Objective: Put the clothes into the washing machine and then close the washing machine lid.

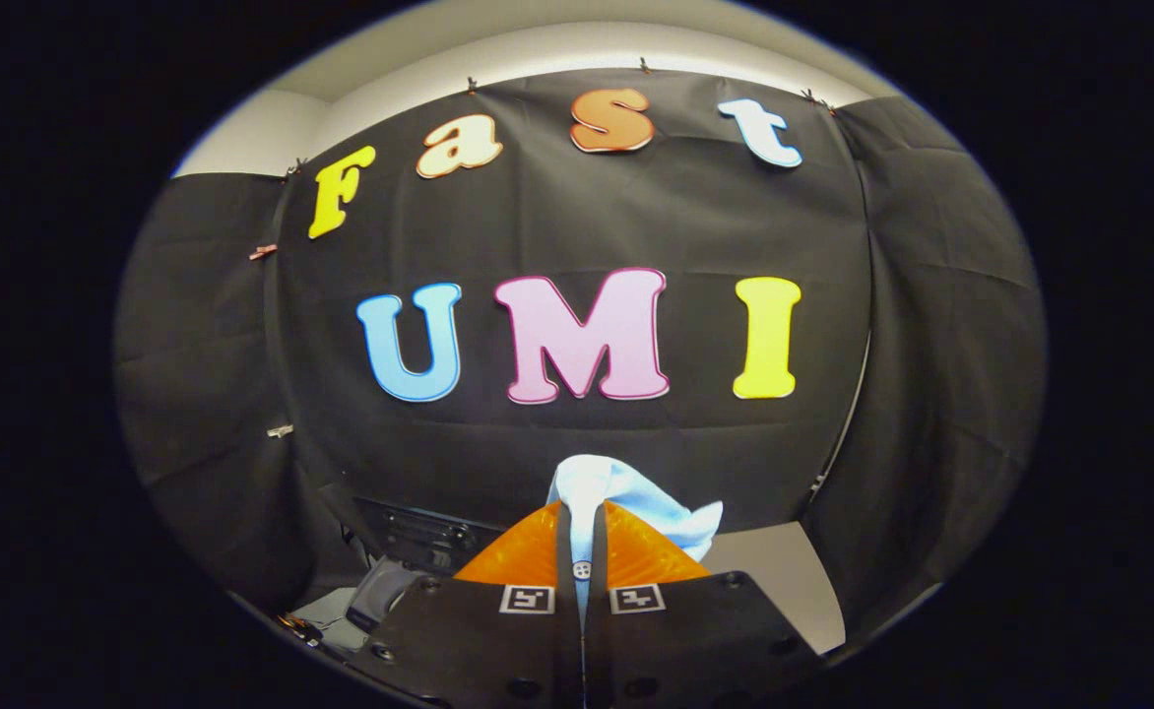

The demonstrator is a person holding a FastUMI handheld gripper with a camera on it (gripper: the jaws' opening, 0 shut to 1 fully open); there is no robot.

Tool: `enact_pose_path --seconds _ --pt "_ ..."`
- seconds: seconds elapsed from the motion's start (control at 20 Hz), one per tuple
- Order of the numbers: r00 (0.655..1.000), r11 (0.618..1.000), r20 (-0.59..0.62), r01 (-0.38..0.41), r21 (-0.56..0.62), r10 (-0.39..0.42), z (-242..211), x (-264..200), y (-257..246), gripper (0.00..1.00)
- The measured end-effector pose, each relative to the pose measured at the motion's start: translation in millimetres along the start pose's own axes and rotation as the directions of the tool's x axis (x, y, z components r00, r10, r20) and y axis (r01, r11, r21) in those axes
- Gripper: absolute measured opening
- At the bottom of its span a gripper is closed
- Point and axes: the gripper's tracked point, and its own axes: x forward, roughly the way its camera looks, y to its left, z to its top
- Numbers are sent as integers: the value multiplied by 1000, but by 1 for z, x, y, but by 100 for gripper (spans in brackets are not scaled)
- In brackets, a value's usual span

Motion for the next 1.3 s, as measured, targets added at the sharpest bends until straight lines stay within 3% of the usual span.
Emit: enact_pose_path --seconds 0.25,0.6,0.9,1.3 --pt "988 988 52 -146 -43 148 26 -1 90 6" --pt "930 929 86 -346 -132 358 20 6 217 5" --pt "880 877 -41 -474 -78 472 -46 52 277 6" --pt "842 858 -253 -508 -77 476 -175 126 292 6"
